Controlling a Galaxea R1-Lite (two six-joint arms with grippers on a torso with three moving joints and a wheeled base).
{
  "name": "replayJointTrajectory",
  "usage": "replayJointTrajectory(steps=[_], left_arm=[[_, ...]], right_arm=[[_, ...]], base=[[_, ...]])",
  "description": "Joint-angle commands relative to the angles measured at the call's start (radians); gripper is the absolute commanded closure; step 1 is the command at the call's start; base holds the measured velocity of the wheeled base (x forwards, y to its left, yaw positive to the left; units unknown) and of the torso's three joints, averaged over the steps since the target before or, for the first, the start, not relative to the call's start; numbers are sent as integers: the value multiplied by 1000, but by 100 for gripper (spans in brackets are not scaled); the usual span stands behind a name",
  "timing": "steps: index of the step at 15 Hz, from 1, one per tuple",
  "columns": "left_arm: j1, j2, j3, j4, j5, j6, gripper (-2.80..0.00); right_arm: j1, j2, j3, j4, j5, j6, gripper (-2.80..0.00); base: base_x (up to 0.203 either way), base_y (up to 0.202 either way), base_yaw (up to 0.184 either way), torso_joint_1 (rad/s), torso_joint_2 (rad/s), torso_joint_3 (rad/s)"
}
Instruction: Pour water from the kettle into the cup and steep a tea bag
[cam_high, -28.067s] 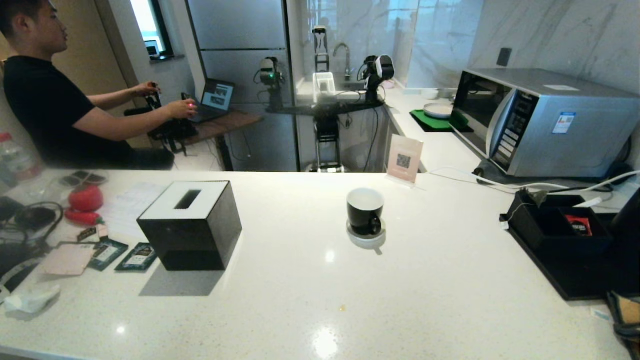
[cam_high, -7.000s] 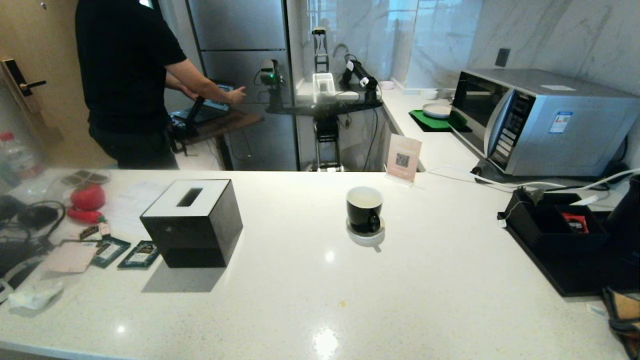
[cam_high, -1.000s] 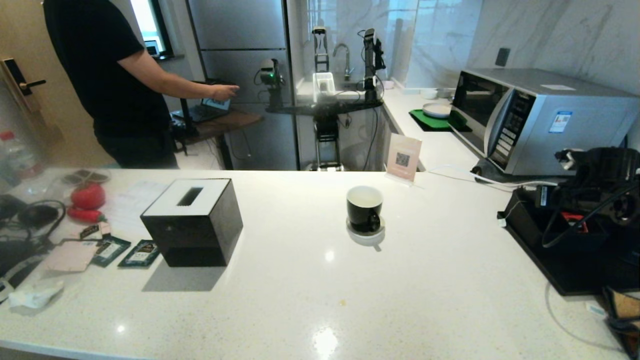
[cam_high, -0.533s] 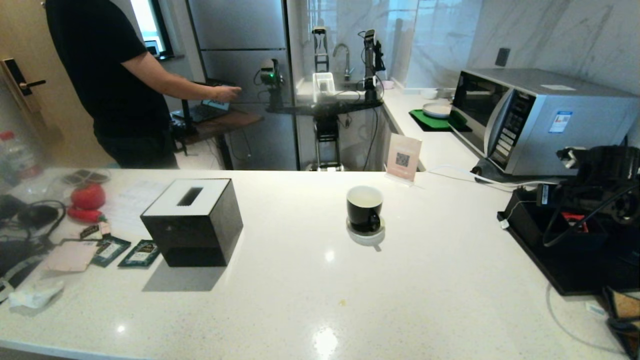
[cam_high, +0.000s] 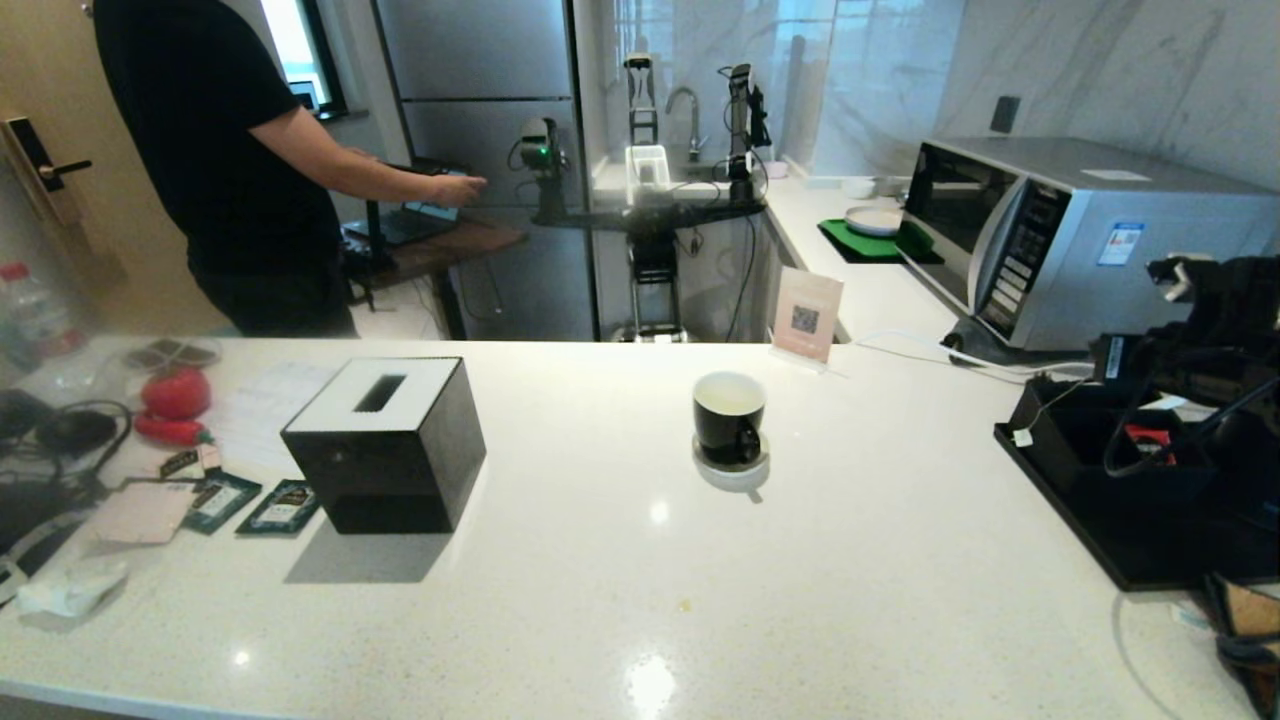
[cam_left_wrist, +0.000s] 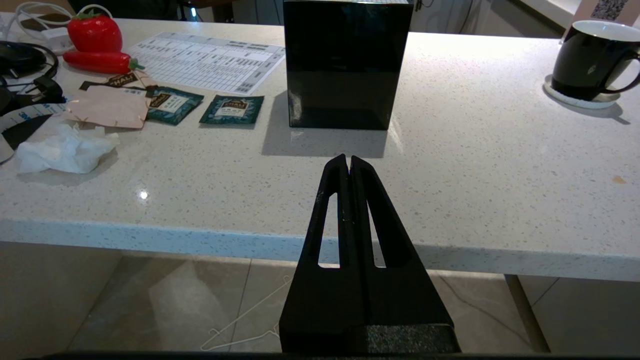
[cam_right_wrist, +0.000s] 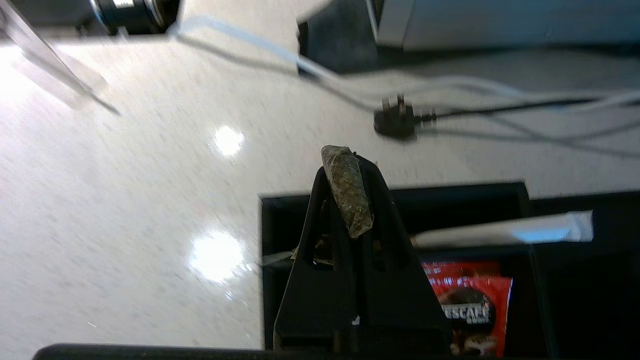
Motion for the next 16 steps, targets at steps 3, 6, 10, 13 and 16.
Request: replayJointTrajectory(steps=[3, 6, 10, 13, 16], left_arm=[[0, 1, 0, -1, 0, -1, 0], [0, 0, 0, -1, 0, -1, 0], [0, 1, 0, -1, 0, -1, 0], [0, 1, 0, -1, 0, -1, 0], [0, 0, 0, -1, 0, -1, 0]], right_arm=[[111, -82, 20, -27, 0, 71, 0], [216, -102, 24, -29, -5, 74, 0], [350, -108, 0, -35, -80, 75, 0], [433, -118, 0, -77, -108, 78, 0], [500, -128, -51, -82, -179, 81, 0]], base=[[0, 0, 0, 0, 0, 0], [0, 0, 0, 0, 0, 0], [0, 0, 0, 0, 0, 0], [0, 0, 0, 0, 0, 0], [0, 0, 0, 0, 0, 0]])
